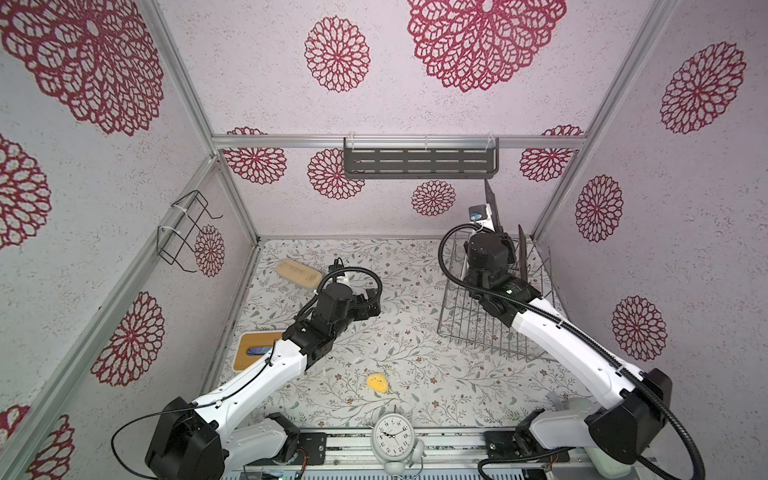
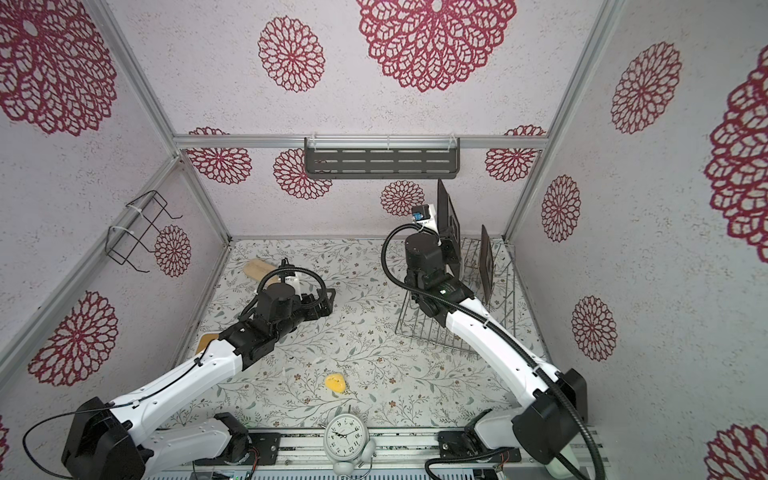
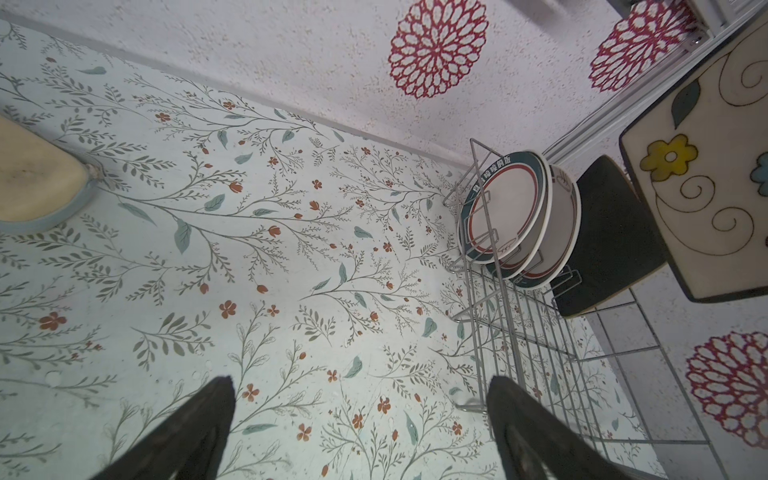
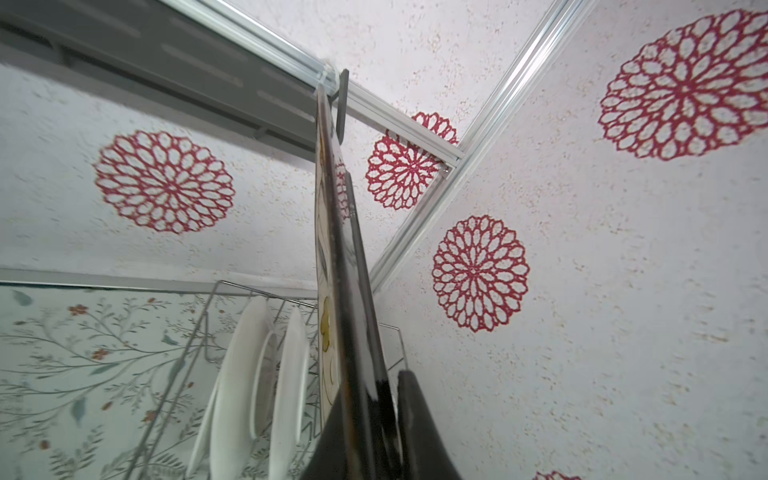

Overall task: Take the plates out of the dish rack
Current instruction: 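Close the right gripper on the flowered plate and lift it up from the rack, then swing the flowered plate toward the left gripper while the left gripper reaches to meet it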

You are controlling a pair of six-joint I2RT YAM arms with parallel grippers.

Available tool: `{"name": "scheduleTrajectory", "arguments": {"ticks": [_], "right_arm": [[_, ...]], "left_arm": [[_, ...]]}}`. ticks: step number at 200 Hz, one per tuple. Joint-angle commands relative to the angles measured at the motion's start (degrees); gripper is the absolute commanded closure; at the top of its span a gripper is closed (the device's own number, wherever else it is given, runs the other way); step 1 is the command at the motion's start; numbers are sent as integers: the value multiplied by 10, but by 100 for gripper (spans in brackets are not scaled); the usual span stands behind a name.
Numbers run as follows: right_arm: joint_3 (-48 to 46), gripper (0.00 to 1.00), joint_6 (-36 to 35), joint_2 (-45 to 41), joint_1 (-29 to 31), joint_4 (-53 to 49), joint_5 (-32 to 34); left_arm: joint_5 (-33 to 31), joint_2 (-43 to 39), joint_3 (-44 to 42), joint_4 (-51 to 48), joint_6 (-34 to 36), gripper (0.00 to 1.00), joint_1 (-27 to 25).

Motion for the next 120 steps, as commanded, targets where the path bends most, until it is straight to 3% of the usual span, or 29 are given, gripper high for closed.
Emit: {"name": "scheduleTrajectory", "arguments": {"ticks": [1,61,120], "right_arm": [[47,100,133,-82,1,3,-49],[-8,100,239,-175,1,-28,-197],[-97,100,352,-230,1,66,-339]], "left_arm": [[0,11,14,35,-7,1,-4],[50,21,4,108,-49,1,-1],[116,23,-3,139,-94,1,24]]}}
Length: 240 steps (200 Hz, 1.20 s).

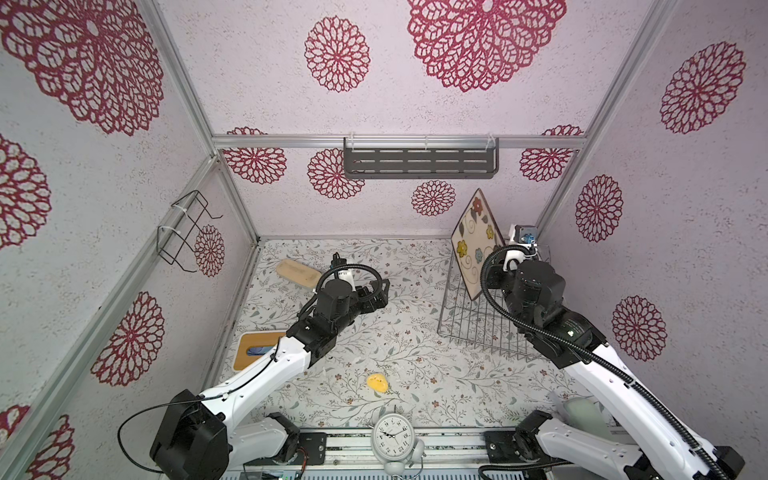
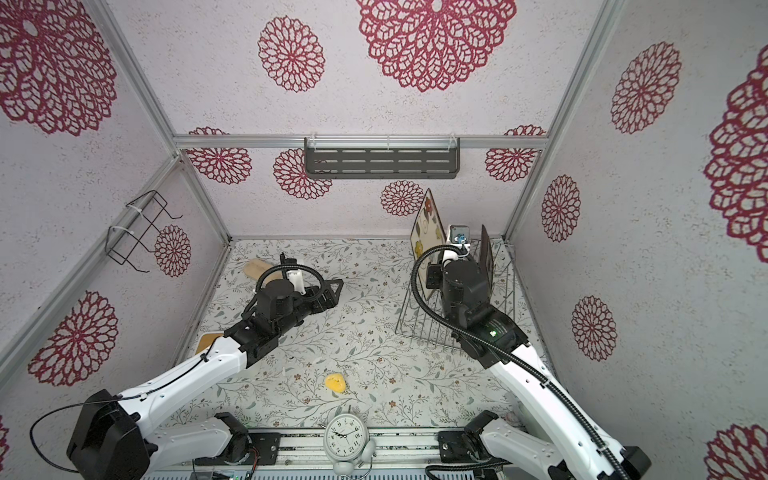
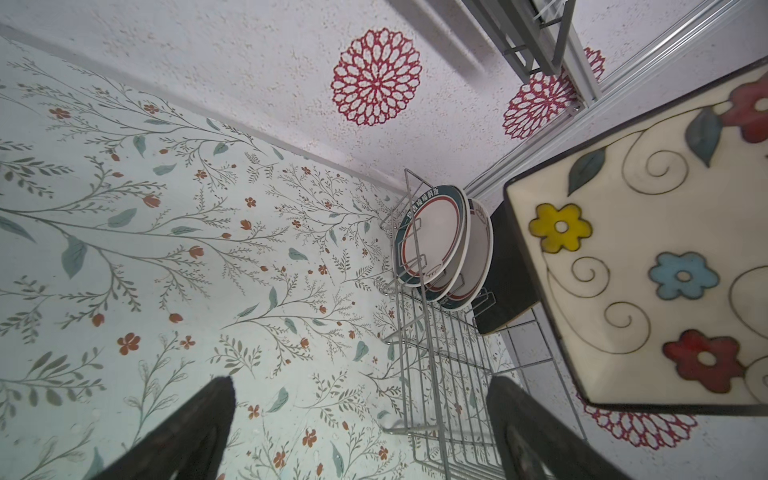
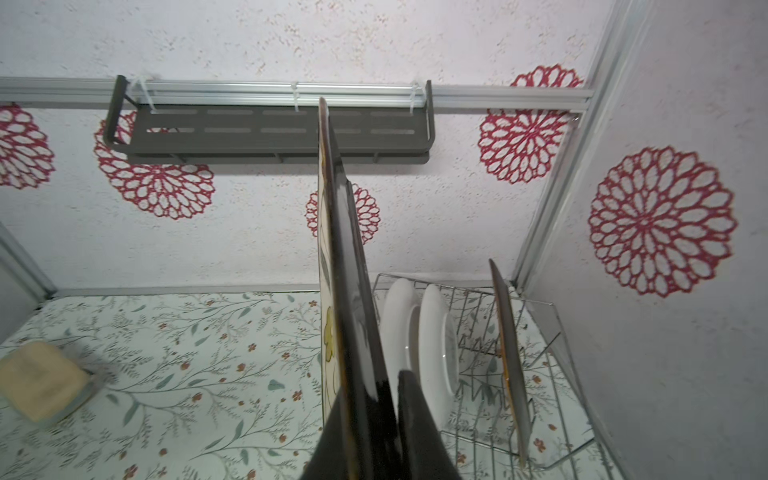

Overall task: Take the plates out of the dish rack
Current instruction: 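Swing the flowered plate toward the left gripper while the left gripper reaches to meet it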

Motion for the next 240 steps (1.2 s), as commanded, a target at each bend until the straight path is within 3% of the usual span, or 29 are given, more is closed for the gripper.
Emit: {"name": "scheduleTrajectory", "arguments": {"ticks": [1,72,126,154,184,240], "right_arm": [[-6,100,95,-39,1,181,-84],[-170,100,272,-15,-1,426,-207],[-224,100,379,32,-10,549,-241],[-240,100,447,70,-24,626,-289],[-244,100,522,105,-44,675,-325],[-243,100,565,131,-47,682,-352]], "left_arm": [[46,2,-4,40,-28,1,17],[175,4,-79,173,-137,1,100],[191,0,-117,204,-155,2,125],[228,29,-146,295,-200,3,142],[249,66,-156,361,-233,7,150],[284,120,-152,458,-260,21,150]]}}
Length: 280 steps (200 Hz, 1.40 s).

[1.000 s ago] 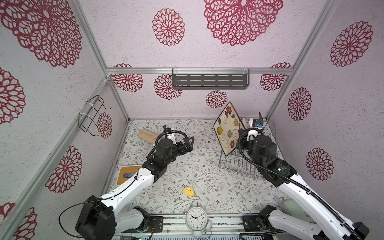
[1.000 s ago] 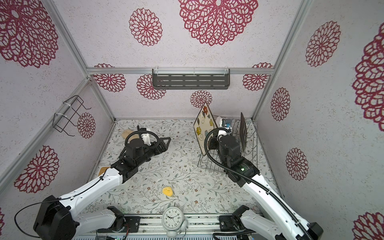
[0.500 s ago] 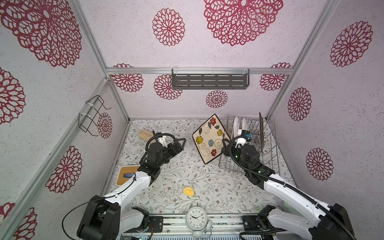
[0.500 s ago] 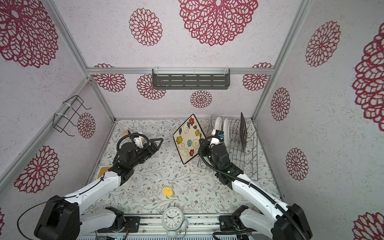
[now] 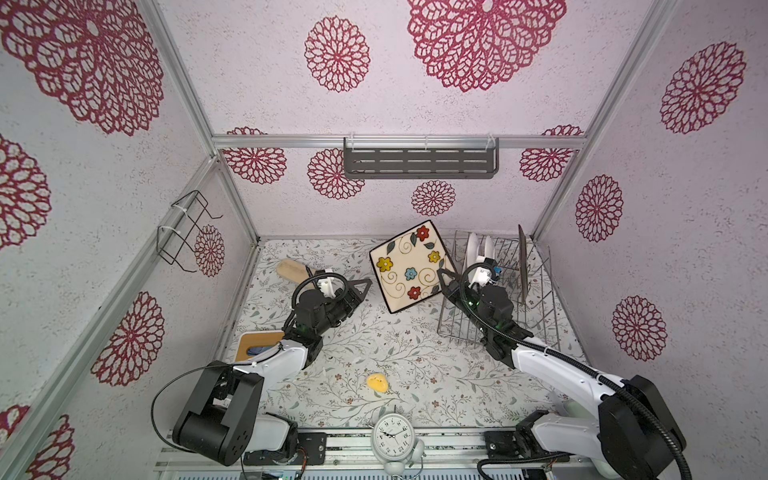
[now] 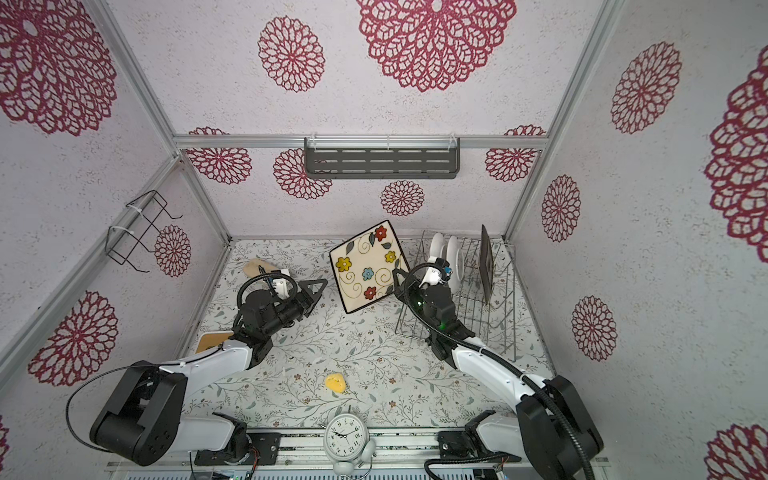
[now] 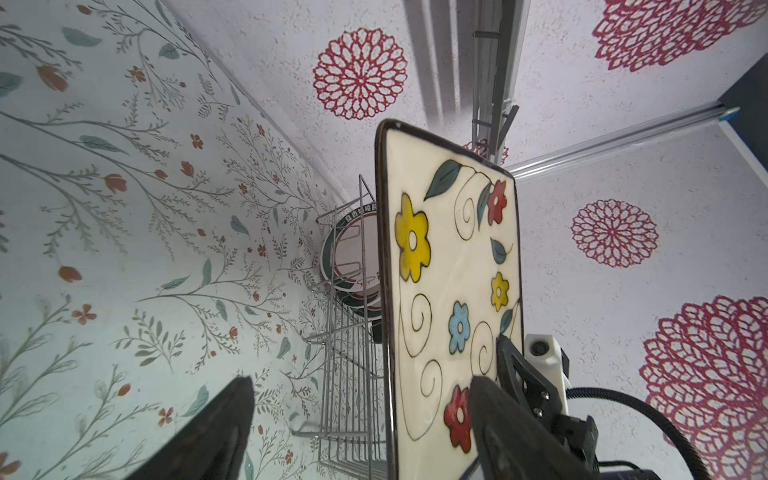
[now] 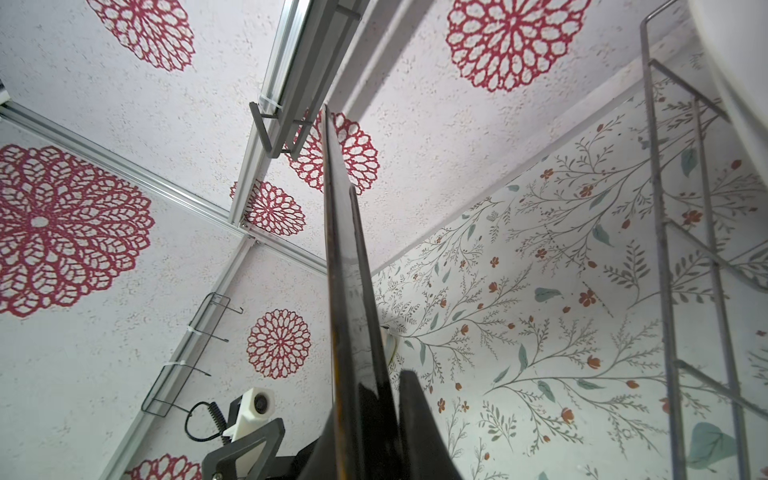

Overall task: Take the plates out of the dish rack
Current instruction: 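Swing the flowered plate toward the left gripper while the left gripper reaches to meet it, then grasp the flowered plate edge with the left gripper while the right gripper holds it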

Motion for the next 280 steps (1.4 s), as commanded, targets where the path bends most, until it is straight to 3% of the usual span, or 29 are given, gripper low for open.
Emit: {"name": "scheduleTrajectory", "arguments": {"ticks": [1,49,184,217,268,280], "right_arm": [[29,100,68,-16,-2,190,-35],[35,100,102,10,-2,213,-74],[66,100,105,29,-12,200,-169],[66,100,113,34,-18,206,-182],[61,100,135,38,-33,201,-195],[53,78,142,37,-37,207,-194]], "left_arm": [[29,16,5,80,-18,21,2],[63,45,16,138,-43,34,0],[69,38,23,121,-45,79,-1],[74,34,27,108,-38,100,-3],[63,19,21,112,-39,100,-1],[55,15,18,126,-47,100,-1]]}}
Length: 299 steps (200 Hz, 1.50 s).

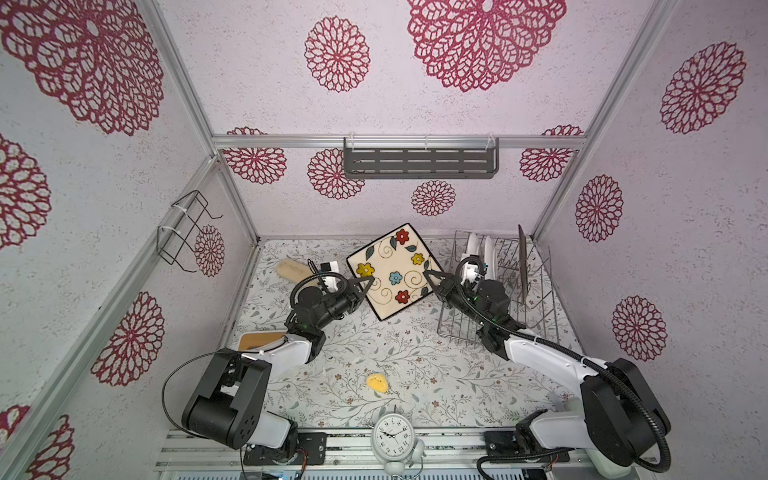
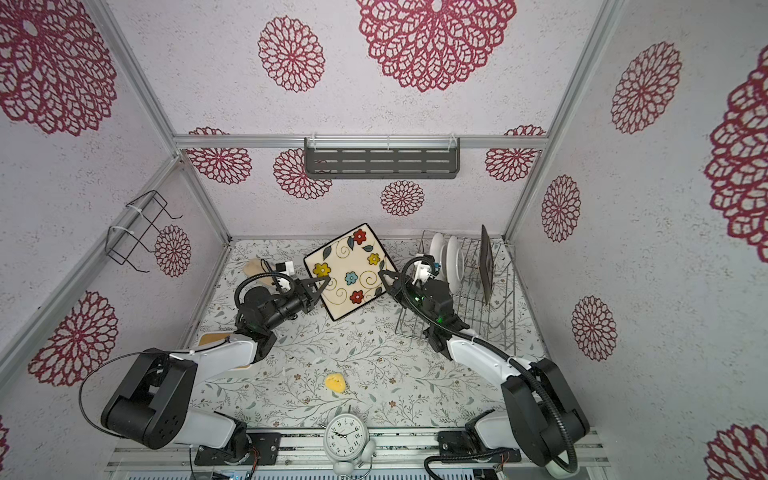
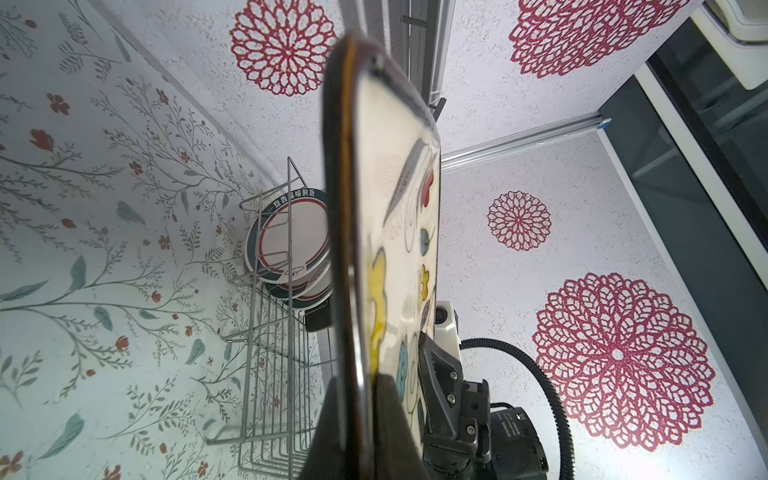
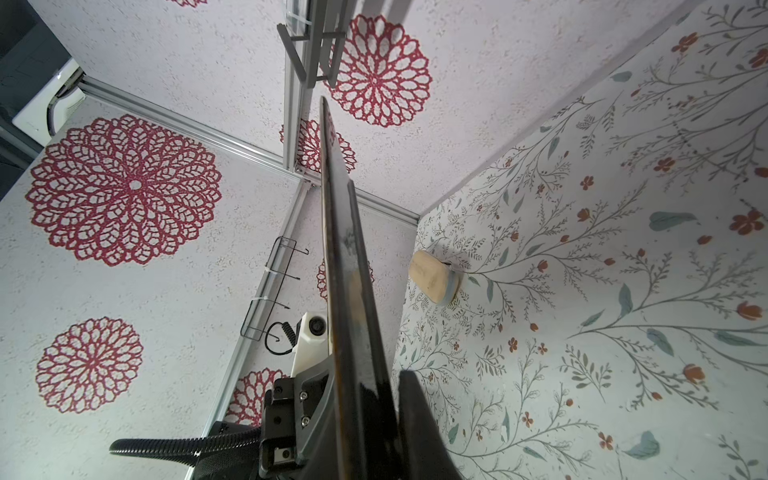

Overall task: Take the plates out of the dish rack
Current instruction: 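Grasp the flowered plate edge with the left gripper while the right gripper holds it, then open the right gripper and draw it back while the left gripper holds the plate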

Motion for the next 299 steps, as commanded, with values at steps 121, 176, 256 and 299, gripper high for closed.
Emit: {"name": "scheduleTrajectory", "arguments": {"ticks": [121,176,256,299], "right_arm": [[2,29,49,-58,-40,59,6],[-8,19,36,-76,-49,28,17],[-13,16,8,-116,-57,-33,31],[8,14,-27,-130,-57,-121,51]], "left_arm": [[-15,-58,15,-37,56,100,33],[-42,-78,0,-54,64,100,48],[-115,-37,-22,39,22,100,59],[-172,25,-24,121,-40,100,55]]}}
